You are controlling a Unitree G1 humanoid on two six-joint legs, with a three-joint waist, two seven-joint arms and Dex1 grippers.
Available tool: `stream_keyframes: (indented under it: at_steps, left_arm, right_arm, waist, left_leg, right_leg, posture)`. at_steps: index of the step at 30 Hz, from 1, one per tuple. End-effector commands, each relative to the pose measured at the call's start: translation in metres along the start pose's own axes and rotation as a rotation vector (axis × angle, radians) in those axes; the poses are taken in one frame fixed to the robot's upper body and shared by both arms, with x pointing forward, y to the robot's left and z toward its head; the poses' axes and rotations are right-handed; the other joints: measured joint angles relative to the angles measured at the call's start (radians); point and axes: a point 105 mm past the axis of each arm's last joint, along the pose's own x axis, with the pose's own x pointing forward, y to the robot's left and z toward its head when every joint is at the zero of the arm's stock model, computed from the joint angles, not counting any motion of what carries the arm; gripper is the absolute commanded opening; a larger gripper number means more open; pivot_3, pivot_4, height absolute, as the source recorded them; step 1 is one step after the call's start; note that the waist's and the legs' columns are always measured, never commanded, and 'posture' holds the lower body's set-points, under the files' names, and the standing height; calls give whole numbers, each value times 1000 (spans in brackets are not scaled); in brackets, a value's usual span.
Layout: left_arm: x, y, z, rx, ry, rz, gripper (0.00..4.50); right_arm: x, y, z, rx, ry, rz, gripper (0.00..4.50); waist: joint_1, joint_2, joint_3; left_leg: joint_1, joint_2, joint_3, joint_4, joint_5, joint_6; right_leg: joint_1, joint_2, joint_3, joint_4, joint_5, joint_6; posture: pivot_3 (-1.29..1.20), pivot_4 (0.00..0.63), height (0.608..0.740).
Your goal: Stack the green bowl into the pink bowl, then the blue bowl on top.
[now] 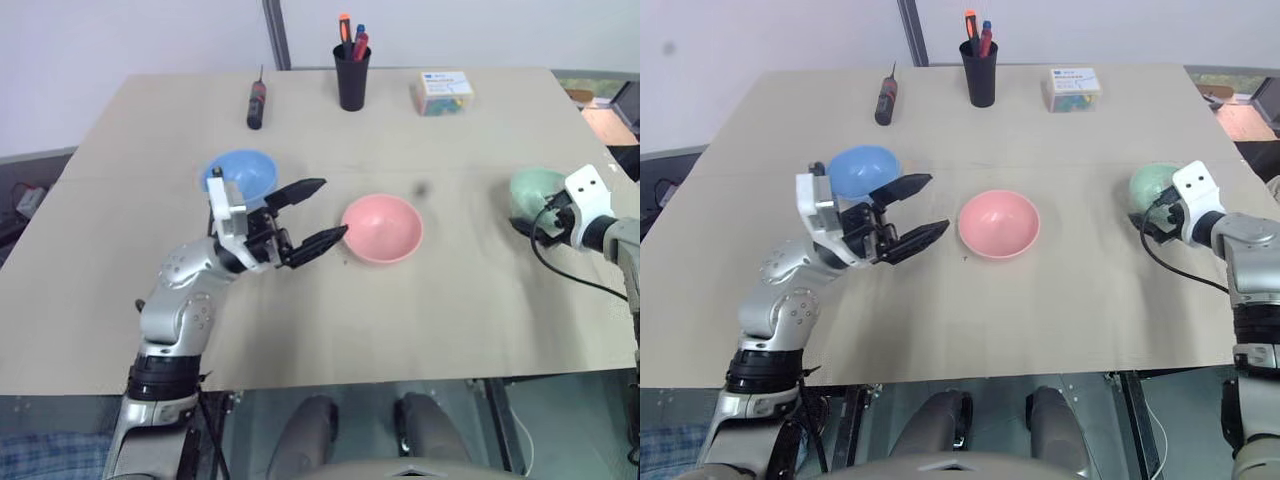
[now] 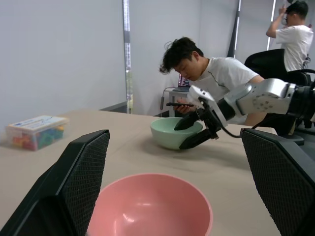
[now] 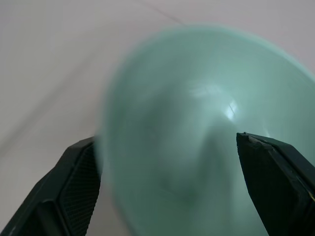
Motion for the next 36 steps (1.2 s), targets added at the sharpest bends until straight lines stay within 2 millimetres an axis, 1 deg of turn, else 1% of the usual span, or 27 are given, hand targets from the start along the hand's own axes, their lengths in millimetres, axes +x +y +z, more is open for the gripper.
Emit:
stream_keyframes:
  at_steps: [1, 5, 6, 7, 8, 9, 11, 14, 15, 17, 18, 19, 23, 25, 28, 30, 32, 34, 36]
  left_arm:
    - [1, 0, 6, 35, -16, -6, 4500]
    - [-6, 3, 4, 41, 2, 25, 4500]
    - [-8, 3, 4, 41, 5, 29, 4500]
    - [-9, 2, 4, 41, 7, 30, 4500]
    - [-9, 2, 4, 41, 8, 31, 4500]
    - [-10, 1, 4, 41, 8, 32, 4500]
    - [-10, 1, 4, 41, 9, 36, 4500]
    - [-11, 1, 3, 42, 11, 45, 4500]
    - [-12, 1, 3, 42, 11, 47, 4500]
    - [-13, 0, 4, 44, 14, 50, 4500]
    - [-15, 1, 4, 44, 16, 56, 4500]
    - [-18, 1, 4, 46, 24, 62, 4500]
    - [-26, 3, 4, 54, 44, 84, 4500]
    - [-34, 4, 5, 63, 66, 103, 4500]
    - [-44, 4, 5, 70, 94, 123, 4500]
    - [-49, 4, 6, 74, 108, 133, 4500]
    - [-60, 5, 4, 77, 140, 161, 4500]
    - [-70, 6, 2, 82, 167, 187, 4500]
    - [-74, 6, 1, 87, 180, 198, 4500]
  right_arm:
    - [2, -5, 10, -43, -44, -4, 3551]
    - [7, -3, 12, -61, -56, 9, 1995]
    - [8, -2, 14, -63, -62, 14, 1734]
    - [8, -1, 14, -65, -65, 19, 1181]
    - [9, 0, 15, -69, -67, 23, 1011]
    - [10, 1, 16, -76, -71, 28, 384]
    - [10, 3, 17, -97, -75, 36, 112]
    - [12, 7, 23, -128, -86, 52, 112]
    - [12, 9, 24, -154, -85, 64, 112]
    - [11, 19, 34, -250, -99, 110, 112]
    - [10, 25, 45, -278, -126, 139, 112]
    - [8, 37, 63, -317, -174, 183, 112]
    - [-2, 70, 105, -402, -285, 301, 112]
    - [-13, 101, 133, -477, -359, 405, 112]
    - [-26, 134, 154, -535, -419, 512, 112]
    - [-32, 147, 162, -559, -438, 555, 112]
    - [-40, 170, 169, -599, -470, 633, 112]
    - [-43, 188, 169, -642, -480, 688, 112]
    - [-44, 197, 164, -666, -467, 723, 112]
  waist:
    - [-1, 0, 0]
    - [0, 0, 0]
    - [0, 0, 0]
    - [0, 0, 0]
    - [1, 0, 0]
    - [2, 0, 0]
    - [1, 0, 0]
    - [1, 0, 0]
    - [1, 0, 0]
    - [0, 0, 0]
    - [-1, 0, 0]
    - [-1, 0, 0]
    - [-1, 1, 1]
    - [-1, 1, 1]
    - [2, 1, 1]
    - [8, 1, 1]
    - [12, 1, 1]
    - [12, 1, 1]
    - [13, 1, 1]
  left_leg:
    - [0, 0, 0, 0, 0, 0]
    - [0, 1, 0, 0, 0, 0]
    - [0, 1, 0, 0, 0, 0]
    - [0, 1, 0, 1, 0, 0]
    - [0, 1, 0, 1, 0, 0]
    - [0, 1, 0, 1, 0, 0]
    - [0, 1, 0, 1, 0, 0]
    - [0, 1, -1, 1, 0, 0]
    - [0, 1, -1, 2, 0, 0]
    - [0, 1, -1, 2, 0, 0]
    - [0, 1, 0, 2, 0, 0]
    - [0, 1, -1, 2, 0, 0]
    - [0, 2, -1, 1, 0, 0]
    - [0, 2, -2, 1, 0, 0]
    - [-1, 2, -3, 1, 0, 0]
    - [-1, 1, -4, 1, 0, 0]
    - [-2, 1, -6, 1, 0, 0]
    - [-2, 0, -6, 1, 0, 0]
    - [-2, 0, -6, 1, 0, 0]
  right_leg:
    - [0, 1, 0, 0, 0, 0]
    - [0, 1, 0, 0, 0, 0]
    - [0, 1, 0, 0, 0, 0]
    - [0, 1, 0, 0, 0, 0]
    - [0, 1, 0, 0, 0, 0]
    - [0, 1, 0, 0, 0, 0]
    - [0, 1, 0, 0, 0, 0]
    - [1, 1, 0, 1, 0, 0]
    - [1, 1, 0, 1, 0, 0]
    - [1, 1, 0, 1, 0, 0]
    - [1, 1, 0, 1, 0, 0]
    - [1, 1, 0, 1, 0, 0]
    - [-1, 1, 0, 2, 0, 0]
    - [-1, 1, 0, 1, 0, 0]
    - [-1, 1, -1, 1, 0, 0]
    - [-1, 0, -2, 0, 0, 0]
    - [0, -1, -4, -1, 0, 0]
    - [0, -6, -4, -1, 0, 0]
    - [0, -6, -4, -1, 0, 0]
  posture:
    - [0, 150, 740]
    - [0, 150, 740]
    - [0, 150, 740]
    - [0, 150, 740]
    - [0, 150, 740]
    - [0, 150, 740]
    - [0, 150, 740]
    - [0, 150, 740]
    - [0, 150, 740]
    - [0, 150, 740]
    - [0, 150, 740]
    - [0, 150, 740]
    - [0, 150, 740]
    - [0, 150, 740]
    - [0, 150, 740]
    - [0, 150, 740]
    - [0, 150, 740]
    - [0, 150, 740]
    - [0, 150, 740]
